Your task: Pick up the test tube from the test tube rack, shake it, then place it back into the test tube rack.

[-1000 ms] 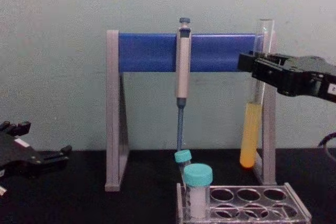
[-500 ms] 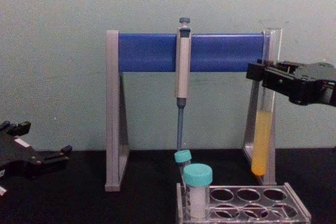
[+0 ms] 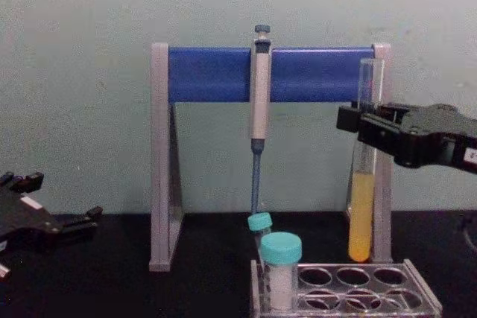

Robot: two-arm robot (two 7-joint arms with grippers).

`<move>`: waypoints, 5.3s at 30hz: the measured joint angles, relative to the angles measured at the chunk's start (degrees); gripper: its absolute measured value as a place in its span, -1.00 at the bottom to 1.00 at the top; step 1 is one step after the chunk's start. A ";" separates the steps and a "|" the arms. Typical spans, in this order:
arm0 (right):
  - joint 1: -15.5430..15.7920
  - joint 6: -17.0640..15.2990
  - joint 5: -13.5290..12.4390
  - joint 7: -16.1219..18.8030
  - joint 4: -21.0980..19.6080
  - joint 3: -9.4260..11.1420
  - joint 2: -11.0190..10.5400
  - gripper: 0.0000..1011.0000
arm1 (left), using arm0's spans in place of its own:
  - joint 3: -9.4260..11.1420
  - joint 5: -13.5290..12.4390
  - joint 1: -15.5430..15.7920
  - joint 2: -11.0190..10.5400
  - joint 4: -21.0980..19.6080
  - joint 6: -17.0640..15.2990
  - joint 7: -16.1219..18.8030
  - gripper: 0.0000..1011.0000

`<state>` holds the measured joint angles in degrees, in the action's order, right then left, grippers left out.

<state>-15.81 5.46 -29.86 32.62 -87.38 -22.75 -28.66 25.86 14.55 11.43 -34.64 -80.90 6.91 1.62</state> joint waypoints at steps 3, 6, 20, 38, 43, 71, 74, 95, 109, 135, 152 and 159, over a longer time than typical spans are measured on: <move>-0.15 0.42 0.43 0.16 0.57 -0.23 0.20 -0.53 | 0.00 0.00 0.00 0.00 0.00 0.00 0.00 0.98; -0.32 0.84 0.71 0.40 1.19 -0.42 0.50 -0.53 | 0.00 0.00 0.00 0.00 0.00 0.00 0.00 0.98; -1.12 1.97 1.49 1.23 4.43 -1.03 1.85 -0.53 | 0.00 0.00 0.00 0.00 0.00 0.00 0.00 0.98; -1.61 2.20 2.08 1.77 6.70 -1.43 2.62 -0.53 | 0.00 0.00 0.00 0.00 0.00 0.00 0.00 0.98; -1.63 2.20 2.20 1.94 7.09 -1.54 2.69 -0.53 | 0.00 0.01 0.00 0.00 0.00 0.00 0.00 0.98; -2.62 1.65 2.90 2.53 10.42 -2.40 3.60 -0.53 | 0.00 0.00 0.00 0.00 0.00 0.00 0.00 0.98; -2.80 1.51 3.04 2.62 10.81 -2.58 3.68 -0.53 | 0.00 0.00 0.00 0.00 0.00 0.00 0.00 0.98; -3.77 0.58 3.53 2.87 13.11 -3.28 4.33 -0.53 | 0.00 0.00 0.00 0.00 0.00 0.00 0.00 0.98; -3.90 0.53 3.90 2.58 13.31 -3.38 4.36 -0.53 | 0.00 0.00 0.00 0.00 0.00 0.00 0.00 0.98; -3.86 0.53 3.83 2.58 13.24 -3.34 4.34 0.21 | 0.00 0.00 0.00 0.00 0.00 0.00 0.00 0.98; -3.86 0.54 3.79 2.57 13.24 -3.34 4.34 0.98 | 0.00 0.00 0.00 0.00 0.00 0.00 0.00 0.98; -3.18 1.69 4.20 1.59 12.04 -2.86 4.23 0.98 | 0.00 0.00 0.00 0.00 0.00 0.00 0.00 0.98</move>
<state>-18.99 7.14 -25.66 34.21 -75.34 -25.61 -24.42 25.86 14.55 11.43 -34.65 -80.90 6.91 1.62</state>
